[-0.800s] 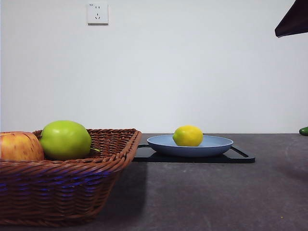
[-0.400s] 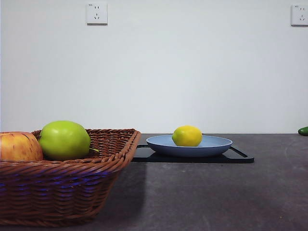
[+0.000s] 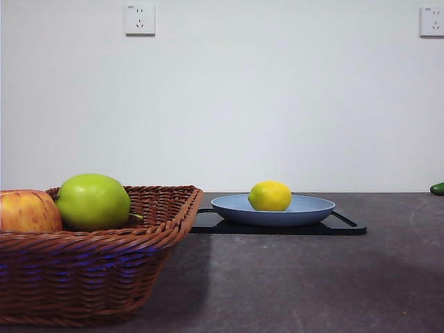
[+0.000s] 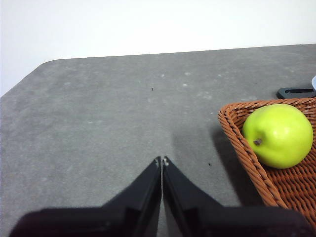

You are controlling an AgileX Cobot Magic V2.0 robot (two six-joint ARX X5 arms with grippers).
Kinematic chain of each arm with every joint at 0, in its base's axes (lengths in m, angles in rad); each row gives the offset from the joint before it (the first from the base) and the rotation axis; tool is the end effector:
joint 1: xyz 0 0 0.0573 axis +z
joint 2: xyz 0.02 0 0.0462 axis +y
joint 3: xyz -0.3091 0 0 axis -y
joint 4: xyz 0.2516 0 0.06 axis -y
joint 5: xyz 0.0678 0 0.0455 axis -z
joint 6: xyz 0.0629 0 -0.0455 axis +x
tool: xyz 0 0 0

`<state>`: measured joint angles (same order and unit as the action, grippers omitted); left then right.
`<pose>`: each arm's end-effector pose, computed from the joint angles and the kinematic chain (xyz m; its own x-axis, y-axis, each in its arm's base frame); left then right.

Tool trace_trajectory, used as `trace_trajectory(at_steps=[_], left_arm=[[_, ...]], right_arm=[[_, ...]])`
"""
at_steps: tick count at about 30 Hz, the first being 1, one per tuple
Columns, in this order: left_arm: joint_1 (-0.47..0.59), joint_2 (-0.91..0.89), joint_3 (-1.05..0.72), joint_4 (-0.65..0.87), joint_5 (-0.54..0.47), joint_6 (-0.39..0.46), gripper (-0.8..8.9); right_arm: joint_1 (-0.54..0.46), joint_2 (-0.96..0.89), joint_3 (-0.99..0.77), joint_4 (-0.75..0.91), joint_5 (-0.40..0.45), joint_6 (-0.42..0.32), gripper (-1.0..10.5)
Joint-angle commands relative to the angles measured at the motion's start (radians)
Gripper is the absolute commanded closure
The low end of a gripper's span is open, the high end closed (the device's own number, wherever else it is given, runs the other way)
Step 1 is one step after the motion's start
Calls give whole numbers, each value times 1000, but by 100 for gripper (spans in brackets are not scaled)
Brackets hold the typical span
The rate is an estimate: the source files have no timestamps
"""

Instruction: Take the lemon from the basket,put the lemon in the plate,hand out the plate

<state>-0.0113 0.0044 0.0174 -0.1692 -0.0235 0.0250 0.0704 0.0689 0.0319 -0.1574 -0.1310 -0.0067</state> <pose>0.0908 0.0005 0.1478 0.9878 0.0123 -0.1555 -0.0080 0.9996 0.0283 0.0922 0.0147 0.1503 0.9612 0.1987 -0.1915 -0.1989 0.9798 0.0187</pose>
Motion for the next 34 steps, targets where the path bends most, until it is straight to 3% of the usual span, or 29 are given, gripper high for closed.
trace_trajectory(at_steps=[1, 34], left_arm=[[4, -3, -11, 13, 0, -6, 804], [4, -3, -11, 13, 0, -6, 804]], right_arm=[[-5, -23, -6, 8, -2, 15, 944], [-4, -51, -19, -23, 6, 16, 944]])
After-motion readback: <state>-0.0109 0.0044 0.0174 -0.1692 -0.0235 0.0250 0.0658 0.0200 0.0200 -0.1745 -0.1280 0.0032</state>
